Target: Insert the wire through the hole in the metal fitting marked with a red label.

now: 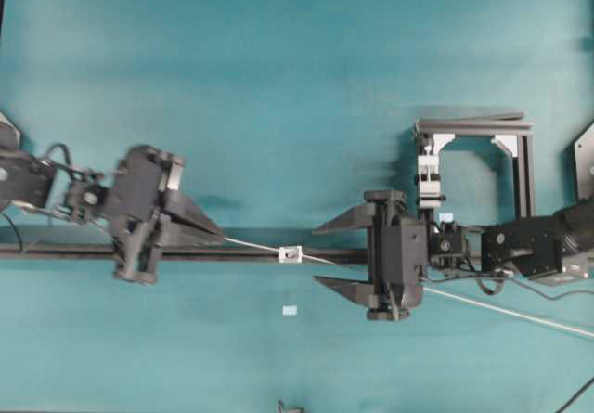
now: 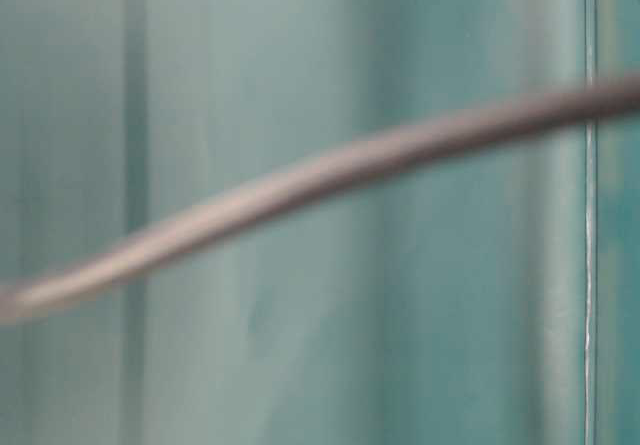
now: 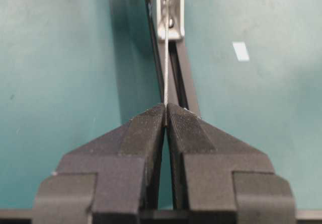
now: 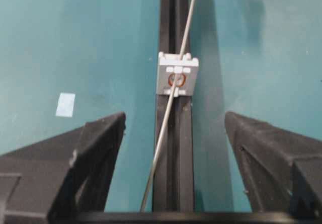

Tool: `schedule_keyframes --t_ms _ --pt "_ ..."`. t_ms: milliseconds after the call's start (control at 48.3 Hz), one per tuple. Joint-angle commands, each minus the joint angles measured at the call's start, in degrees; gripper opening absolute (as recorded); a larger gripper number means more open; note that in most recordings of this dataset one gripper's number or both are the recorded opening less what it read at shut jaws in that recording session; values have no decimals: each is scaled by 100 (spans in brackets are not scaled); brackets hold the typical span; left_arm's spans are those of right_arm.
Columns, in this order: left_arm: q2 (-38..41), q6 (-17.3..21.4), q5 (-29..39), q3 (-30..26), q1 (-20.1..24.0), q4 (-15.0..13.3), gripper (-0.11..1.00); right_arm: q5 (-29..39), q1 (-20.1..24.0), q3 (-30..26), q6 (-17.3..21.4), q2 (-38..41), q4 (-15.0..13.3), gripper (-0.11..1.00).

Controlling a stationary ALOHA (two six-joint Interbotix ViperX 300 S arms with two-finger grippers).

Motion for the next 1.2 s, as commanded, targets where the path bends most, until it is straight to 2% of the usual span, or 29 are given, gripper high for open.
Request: schedule_keyframes --t_ms 0,228,622,870,953,1036,1181 --pt "-413 -9 18 193 -44 18 -10 -26 9 -35 9 -202 -9 89" --pt "-721 -18 26 413 -70 18 -10 -53 9 -35 9 -202 -9 89" --pt "-158 0 26 123 -70 35 -10 -62 9 -35 9 -202 -9 89" --pt "-158 -62 26 176 -70 26 -8 -62 9 -35 9 -202 -9 89" --pt "-167 -62 26 176 -79 35 -1 -62 18 -35 9 -202 -9 89" --pt "-158 -53 26 176 -70 26 12 -53 9 -35 9 -202 -9 89" --pt "-158 -53 26 185 -70 26 50 -53 9 -35 9 -202 -9 89"
